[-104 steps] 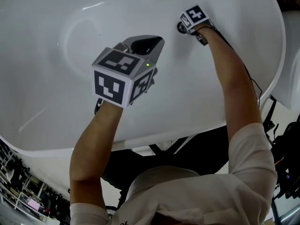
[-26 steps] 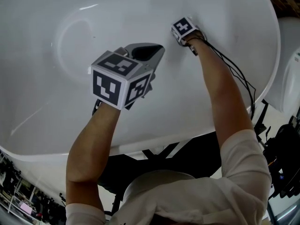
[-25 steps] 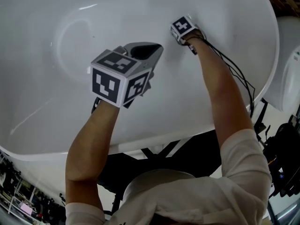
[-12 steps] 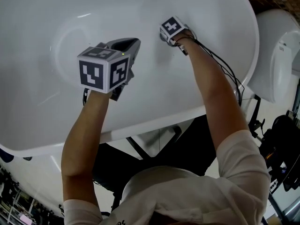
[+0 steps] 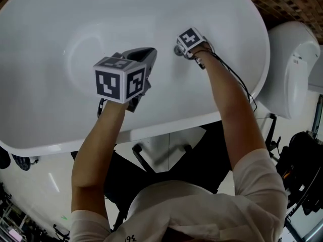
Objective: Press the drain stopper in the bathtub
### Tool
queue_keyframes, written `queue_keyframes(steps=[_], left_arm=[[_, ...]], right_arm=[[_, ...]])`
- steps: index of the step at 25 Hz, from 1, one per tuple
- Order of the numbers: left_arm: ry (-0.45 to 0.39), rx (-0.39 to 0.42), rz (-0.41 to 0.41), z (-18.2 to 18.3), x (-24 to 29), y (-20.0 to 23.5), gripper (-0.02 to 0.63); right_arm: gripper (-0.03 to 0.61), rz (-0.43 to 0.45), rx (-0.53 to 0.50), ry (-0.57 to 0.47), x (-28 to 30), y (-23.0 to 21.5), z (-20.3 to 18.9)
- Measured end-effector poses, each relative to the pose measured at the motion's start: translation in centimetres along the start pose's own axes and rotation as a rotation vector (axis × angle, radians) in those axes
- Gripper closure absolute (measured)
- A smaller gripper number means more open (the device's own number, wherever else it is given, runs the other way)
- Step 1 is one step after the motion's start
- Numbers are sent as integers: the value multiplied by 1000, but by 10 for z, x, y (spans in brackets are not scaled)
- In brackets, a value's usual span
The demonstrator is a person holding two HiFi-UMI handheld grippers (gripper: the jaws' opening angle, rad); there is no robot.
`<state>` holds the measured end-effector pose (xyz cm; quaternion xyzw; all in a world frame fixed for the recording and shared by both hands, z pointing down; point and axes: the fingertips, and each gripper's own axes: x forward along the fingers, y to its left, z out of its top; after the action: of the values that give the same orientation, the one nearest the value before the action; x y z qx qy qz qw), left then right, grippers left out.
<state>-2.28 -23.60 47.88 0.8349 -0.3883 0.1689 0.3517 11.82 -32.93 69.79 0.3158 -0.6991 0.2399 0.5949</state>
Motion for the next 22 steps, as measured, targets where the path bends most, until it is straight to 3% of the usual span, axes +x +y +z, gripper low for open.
queue_keyframes(steps=[4, 12, 22], left_arm=[[-31, -7, -9, 0, -10, -12, 609], [-124, 6, -9, 15, -51, -42, 609], [-166, 26, -8, 13, -82, -71, 609]], right_arm=[[561, -71, -8, 20, -22, -16, -12], [561, -103, 3, -28, -78, -10, -17], [561, -144, -11, -100, -131, 0, -17]])
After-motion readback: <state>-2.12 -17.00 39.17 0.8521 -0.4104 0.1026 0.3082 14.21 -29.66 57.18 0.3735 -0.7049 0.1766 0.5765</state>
